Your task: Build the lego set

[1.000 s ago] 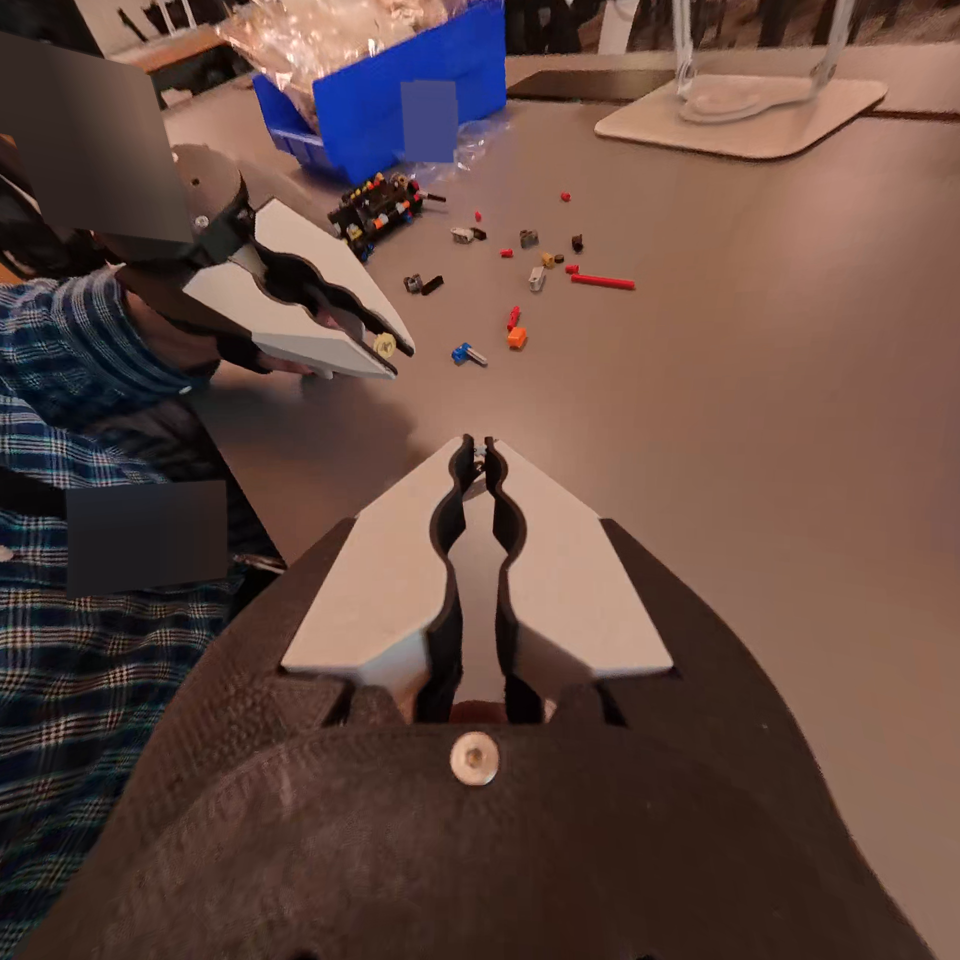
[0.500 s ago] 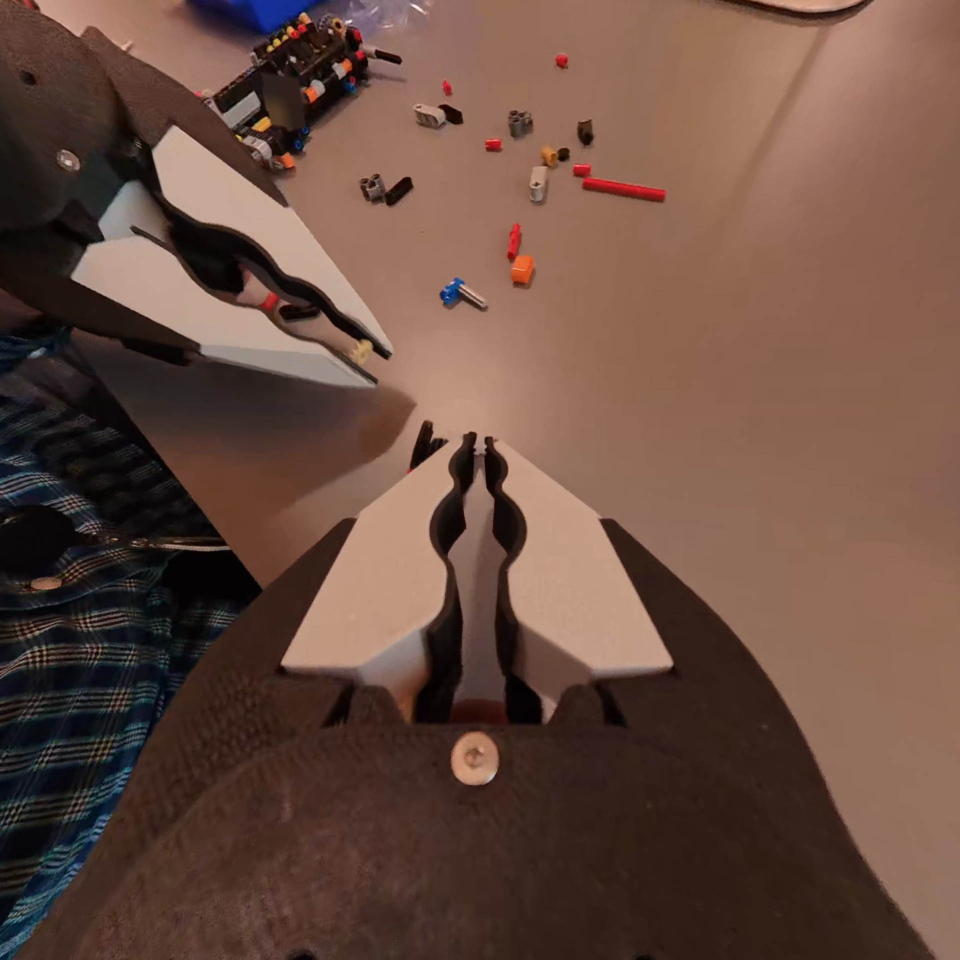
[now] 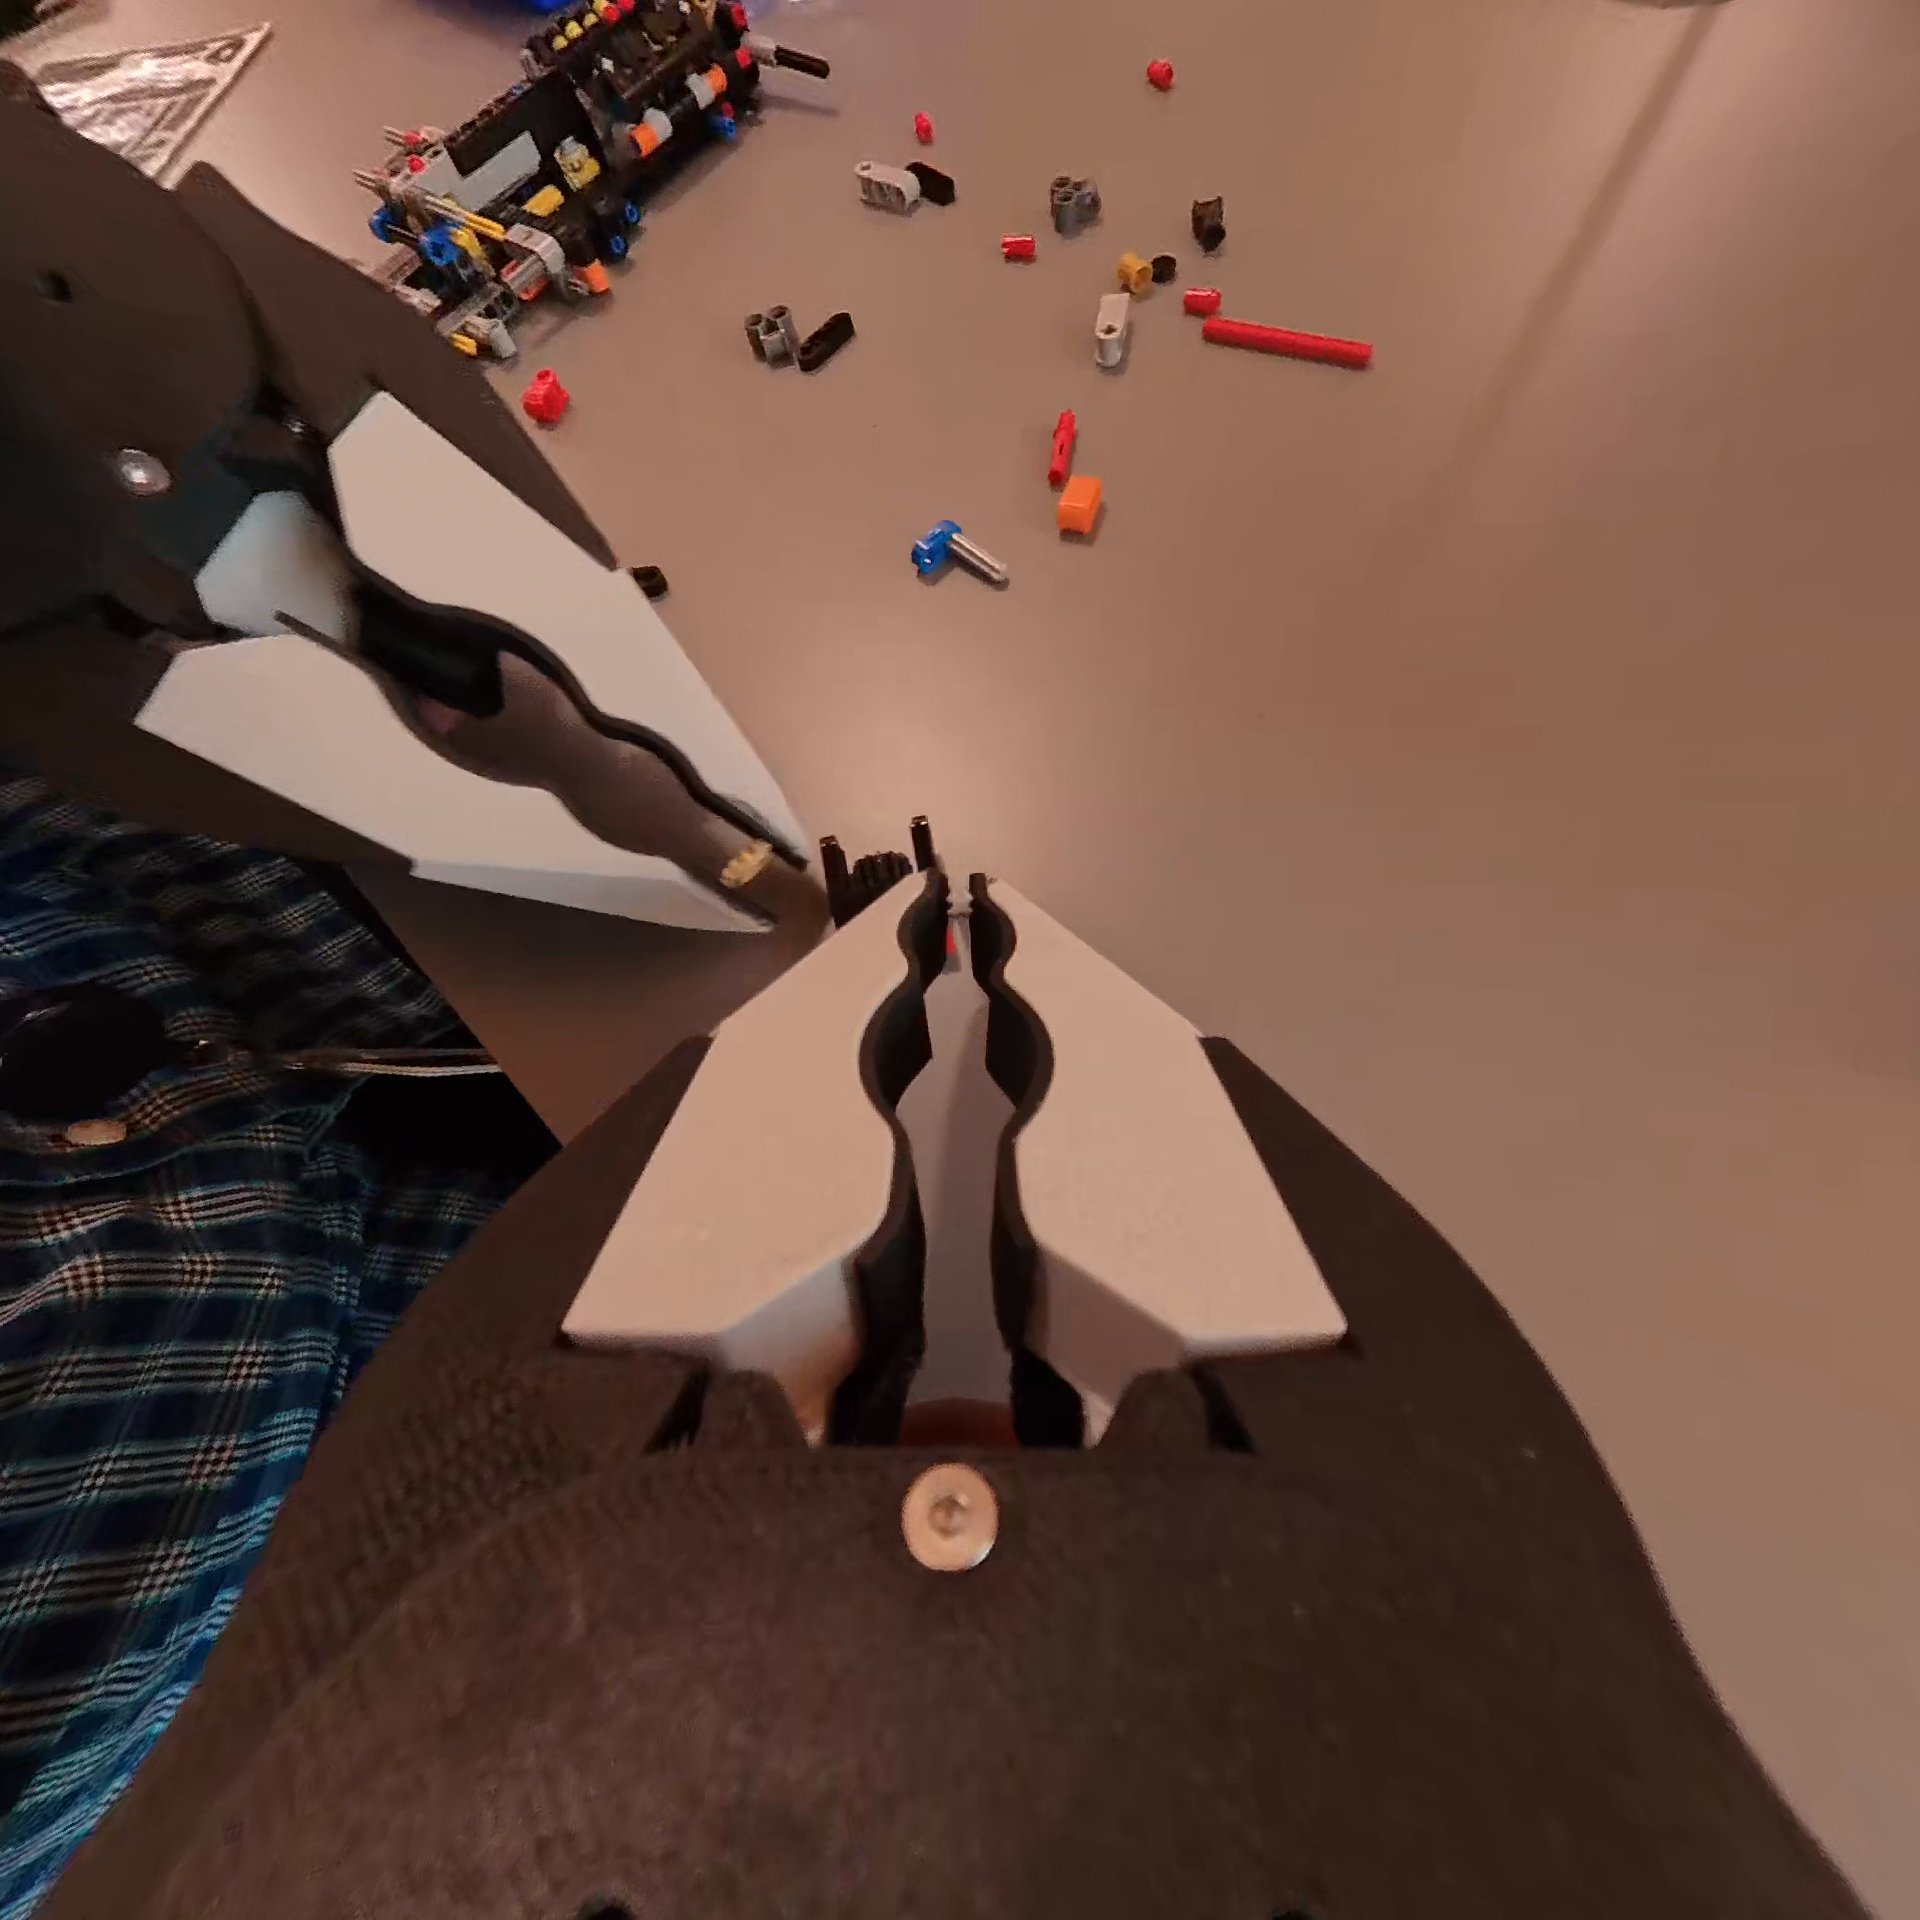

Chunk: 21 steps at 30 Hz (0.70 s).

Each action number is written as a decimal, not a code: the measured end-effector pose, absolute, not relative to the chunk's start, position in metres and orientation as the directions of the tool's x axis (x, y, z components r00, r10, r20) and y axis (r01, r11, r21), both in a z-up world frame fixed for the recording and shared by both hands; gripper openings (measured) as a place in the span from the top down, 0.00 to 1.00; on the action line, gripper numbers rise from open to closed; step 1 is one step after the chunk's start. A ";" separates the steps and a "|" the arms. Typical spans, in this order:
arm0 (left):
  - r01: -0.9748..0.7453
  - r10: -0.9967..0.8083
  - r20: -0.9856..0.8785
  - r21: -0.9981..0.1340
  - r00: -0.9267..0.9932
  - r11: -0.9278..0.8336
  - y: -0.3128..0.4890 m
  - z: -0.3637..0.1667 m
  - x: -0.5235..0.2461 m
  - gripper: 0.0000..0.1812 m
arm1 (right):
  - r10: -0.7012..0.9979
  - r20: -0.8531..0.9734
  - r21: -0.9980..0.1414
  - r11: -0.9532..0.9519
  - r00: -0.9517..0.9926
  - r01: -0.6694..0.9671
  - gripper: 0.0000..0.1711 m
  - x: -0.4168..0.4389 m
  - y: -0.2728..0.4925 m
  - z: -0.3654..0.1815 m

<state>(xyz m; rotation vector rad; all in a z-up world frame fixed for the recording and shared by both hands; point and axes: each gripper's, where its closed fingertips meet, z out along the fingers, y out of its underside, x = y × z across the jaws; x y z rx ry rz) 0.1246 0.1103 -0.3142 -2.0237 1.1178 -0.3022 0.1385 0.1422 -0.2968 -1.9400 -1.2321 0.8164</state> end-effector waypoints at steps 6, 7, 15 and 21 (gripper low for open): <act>-0.584 -0.763 -0.140 -0.733 0.630 -0.348 0.121 -0.315 0.117 0.94 | 0.917 -0.145 -0.815 -0.324 0.373 0.481 0.99 0.136 0.138 -0.296; -0.581 -0.756 -0.142 -0.733 0.638 -0.352 0.122 -0.315 0.116 0.94 | 0.911 -0.146 -0.814 -0.332 0.386 0.476 0.99 0.136 0.139 -0.296; -0.582 -0.732 -0.153 -0.721 0.664 -0.377 0.132 -0.317 0.097 0.94 | 0.888 -0.166 -0.811 -0.371 0.429 0.452 0.99 0.129 0.135 -0.297; -0.572 -0.723 -0.149 -0.724 0.675 -0.385 0.136 -0.314 0.080 0.94 | 0.889 -0.183 -0.809 -0.379 0.420 0.450 0.99 0.112 0.125 -0.297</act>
